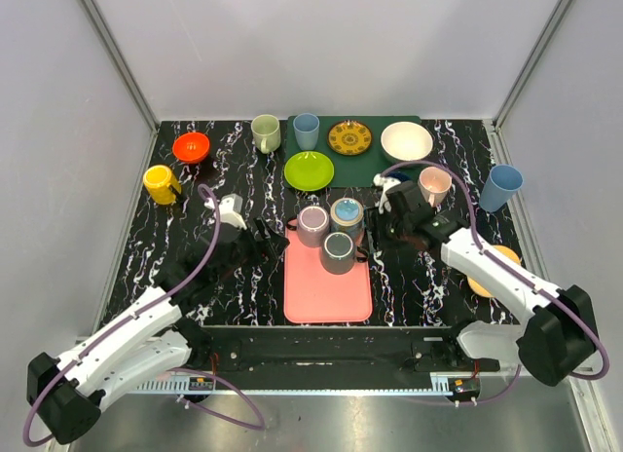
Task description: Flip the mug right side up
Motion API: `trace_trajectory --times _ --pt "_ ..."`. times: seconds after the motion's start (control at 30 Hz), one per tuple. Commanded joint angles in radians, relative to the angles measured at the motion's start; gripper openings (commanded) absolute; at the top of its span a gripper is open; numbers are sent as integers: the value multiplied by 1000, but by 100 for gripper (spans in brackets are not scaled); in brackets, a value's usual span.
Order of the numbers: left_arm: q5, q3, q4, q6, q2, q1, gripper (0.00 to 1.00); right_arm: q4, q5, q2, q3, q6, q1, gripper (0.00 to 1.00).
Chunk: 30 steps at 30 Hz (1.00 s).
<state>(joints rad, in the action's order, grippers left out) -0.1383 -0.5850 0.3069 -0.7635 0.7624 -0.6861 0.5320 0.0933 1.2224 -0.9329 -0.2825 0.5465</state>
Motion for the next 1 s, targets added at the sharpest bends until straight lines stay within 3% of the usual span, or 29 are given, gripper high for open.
trace_trajectory --times 0.0,0.53,0.97 --pt "20 5 -32 -23 12 7 82 0 28 -6 29 37 41 57" --pt "86 17 -45 -45 92 2 76 -95 -46 190 17 82 112 56" --pt "123 36 -74 -48 132 -1 74 -132 -27 196 32 14 219 55"
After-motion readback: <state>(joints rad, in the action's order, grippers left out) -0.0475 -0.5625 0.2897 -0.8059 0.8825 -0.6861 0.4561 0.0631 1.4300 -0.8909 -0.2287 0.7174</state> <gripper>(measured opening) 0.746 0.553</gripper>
